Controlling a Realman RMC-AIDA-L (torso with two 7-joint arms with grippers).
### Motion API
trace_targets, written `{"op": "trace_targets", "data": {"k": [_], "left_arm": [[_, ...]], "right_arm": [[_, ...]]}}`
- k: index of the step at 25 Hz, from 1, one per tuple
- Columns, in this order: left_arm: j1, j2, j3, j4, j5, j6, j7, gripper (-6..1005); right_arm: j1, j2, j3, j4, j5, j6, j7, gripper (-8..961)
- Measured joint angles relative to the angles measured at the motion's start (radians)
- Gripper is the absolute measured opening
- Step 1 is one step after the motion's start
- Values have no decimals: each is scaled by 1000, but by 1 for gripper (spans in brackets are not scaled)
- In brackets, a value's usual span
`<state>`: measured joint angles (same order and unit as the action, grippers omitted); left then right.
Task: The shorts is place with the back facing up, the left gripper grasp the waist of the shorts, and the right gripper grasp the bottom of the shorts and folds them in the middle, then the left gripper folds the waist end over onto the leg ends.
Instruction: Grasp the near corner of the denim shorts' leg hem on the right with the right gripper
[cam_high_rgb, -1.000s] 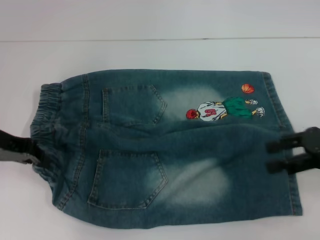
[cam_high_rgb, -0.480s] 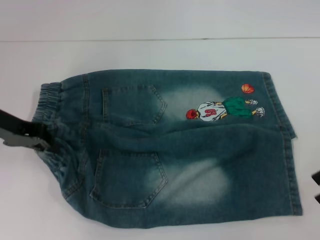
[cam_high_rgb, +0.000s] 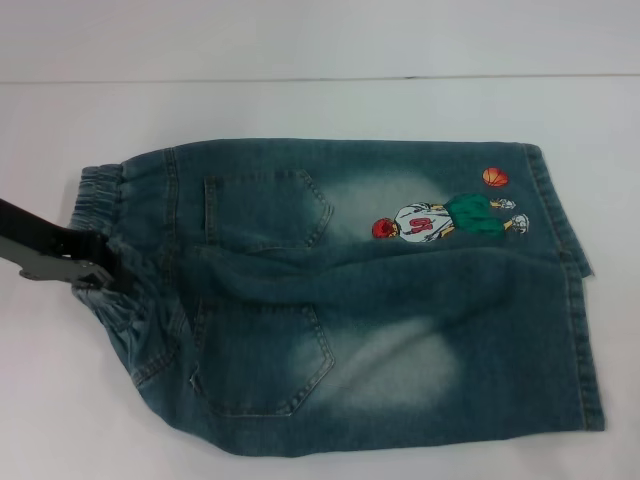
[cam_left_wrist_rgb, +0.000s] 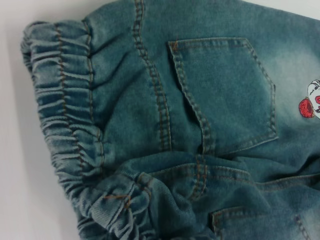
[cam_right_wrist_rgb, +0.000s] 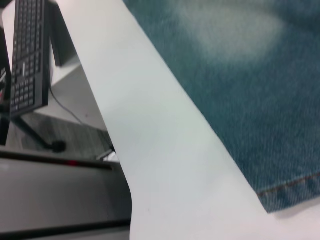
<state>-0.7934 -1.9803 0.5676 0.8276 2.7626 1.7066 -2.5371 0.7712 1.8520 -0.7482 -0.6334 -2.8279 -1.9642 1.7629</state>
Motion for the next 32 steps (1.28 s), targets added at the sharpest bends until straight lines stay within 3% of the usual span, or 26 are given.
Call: {"op": "trace_targets", "data": {"k": [7, 23, 32], "left_arm": [[0, 0, 0, -2, -13, -1, 0, 34], [0, -2, 2, -2, -17, 5, 1, 34], [2, -2, 0, -2, -23, 2, 2, 34]], "right_arm": [[24, 50, -6, 3, -89, 32, 6, 793], [40, 52, -25, 10, -91, 64, 23, 793], [54, 80, -64, 13, -91, 101, 43, 793]]}}
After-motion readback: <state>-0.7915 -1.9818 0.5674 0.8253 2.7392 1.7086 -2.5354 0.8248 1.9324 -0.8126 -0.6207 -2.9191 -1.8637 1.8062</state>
